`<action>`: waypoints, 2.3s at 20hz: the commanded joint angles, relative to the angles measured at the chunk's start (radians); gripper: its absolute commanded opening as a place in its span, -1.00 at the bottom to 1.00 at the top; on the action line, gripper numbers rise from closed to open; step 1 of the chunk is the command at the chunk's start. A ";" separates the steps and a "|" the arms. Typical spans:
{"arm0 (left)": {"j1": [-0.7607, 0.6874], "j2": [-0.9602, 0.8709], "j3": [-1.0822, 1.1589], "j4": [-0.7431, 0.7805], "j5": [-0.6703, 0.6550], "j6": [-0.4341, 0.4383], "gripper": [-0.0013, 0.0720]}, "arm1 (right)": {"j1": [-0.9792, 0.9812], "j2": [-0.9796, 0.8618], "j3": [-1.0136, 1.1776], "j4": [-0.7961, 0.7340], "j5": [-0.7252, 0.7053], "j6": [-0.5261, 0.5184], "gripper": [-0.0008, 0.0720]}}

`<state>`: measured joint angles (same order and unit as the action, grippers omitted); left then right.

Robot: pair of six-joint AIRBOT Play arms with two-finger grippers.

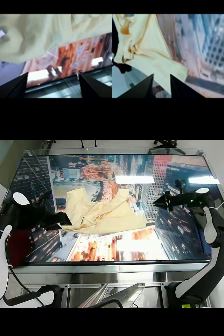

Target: Fold the shirts.

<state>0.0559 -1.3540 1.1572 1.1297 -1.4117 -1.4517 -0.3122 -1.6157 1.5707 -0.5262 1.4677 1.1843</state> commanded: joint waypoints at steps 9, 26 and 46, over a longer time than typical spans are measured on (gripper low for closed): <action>-0.150 -0.039 -0.124 0.005 0.435 -0.077 0.85 | 0.134 0.088 -0.319 -0.065 -0.193 -0.083 0.12; -0.218 -0.122 -0.034 0.246 0.260 -0.140 0.45 | 0.192 0.089 -0.318 0.061 -0.133 -0.179 -0.31; -0.292 -0.192 0.057 0.421 0.180 -0.184 -0.17 | 0.192 0.093 -0.318 0.079 -0.072 -0.190 -0.94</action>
<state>-0.2352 -1.5581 1.2022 1.5444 -1.2240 -1.6348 -0.1207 -1.5265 1.2514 -0.4587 1.3895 1.0008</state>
